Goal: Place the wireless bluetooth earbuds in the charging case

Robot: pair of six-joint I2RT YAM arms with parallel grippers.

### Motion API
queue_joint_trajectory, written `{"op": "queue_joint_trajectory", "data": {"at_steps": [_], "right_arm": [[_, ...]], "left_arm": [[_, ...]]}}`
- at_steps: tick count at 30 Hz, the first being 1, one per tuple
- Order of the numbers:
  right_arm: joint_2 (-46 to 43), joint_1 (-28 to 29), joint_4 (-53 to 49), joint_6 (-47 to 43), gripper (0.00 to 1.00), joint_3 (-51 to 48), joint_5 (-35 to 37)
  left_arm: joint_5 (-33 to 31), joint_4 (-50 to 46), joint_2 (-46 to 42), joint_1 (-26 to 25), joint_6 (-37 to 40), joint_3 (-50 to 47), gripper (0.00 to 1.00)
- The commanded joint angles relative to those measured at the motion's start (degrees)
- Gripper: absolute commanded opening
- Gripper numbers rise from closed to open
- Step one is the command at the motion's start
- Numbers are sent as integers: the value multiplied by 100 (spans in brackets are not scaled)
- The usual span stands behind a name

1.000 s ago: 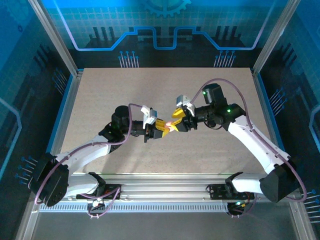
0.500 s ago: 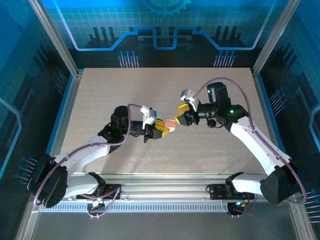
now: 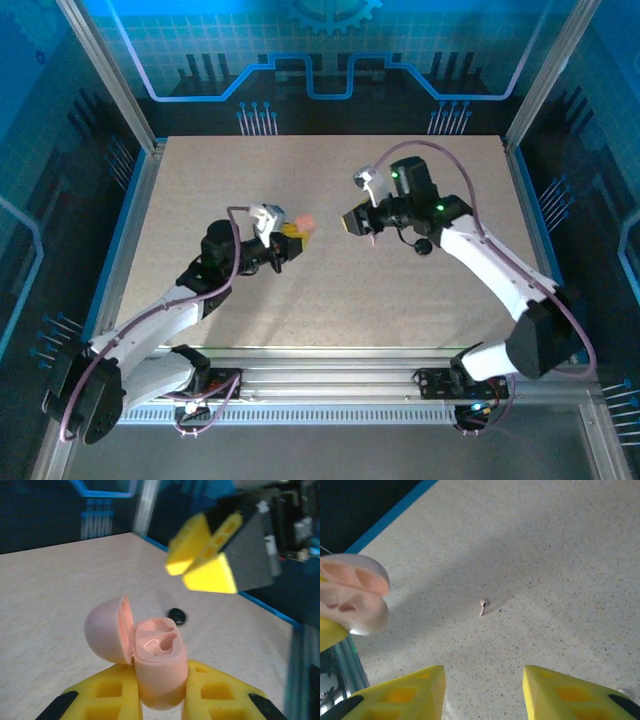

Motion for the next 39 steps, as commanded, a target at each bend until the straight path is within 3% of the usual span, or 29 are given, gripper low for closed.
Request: {"op": "queue_joint_trajectory", "data": {"at_steps": [1,12,19,39], "right_arm": [[598,337,-351,391,44,499,588],[2883,970,-748,698,43,2212,724],[3894,1194,-973,780,42,3062,1067],[5381,1404,-1596,632,49,4544,1684]], "left_arm": [[-747,-482,-361,219,-553,-178,15],[-1374,-1628,-1174,842,-833,-394,15],[-1413,-1773,-1542,1304,-1042,-691,16],[-1265,-1953,-1584,1738,-1218,-788,17]]}}
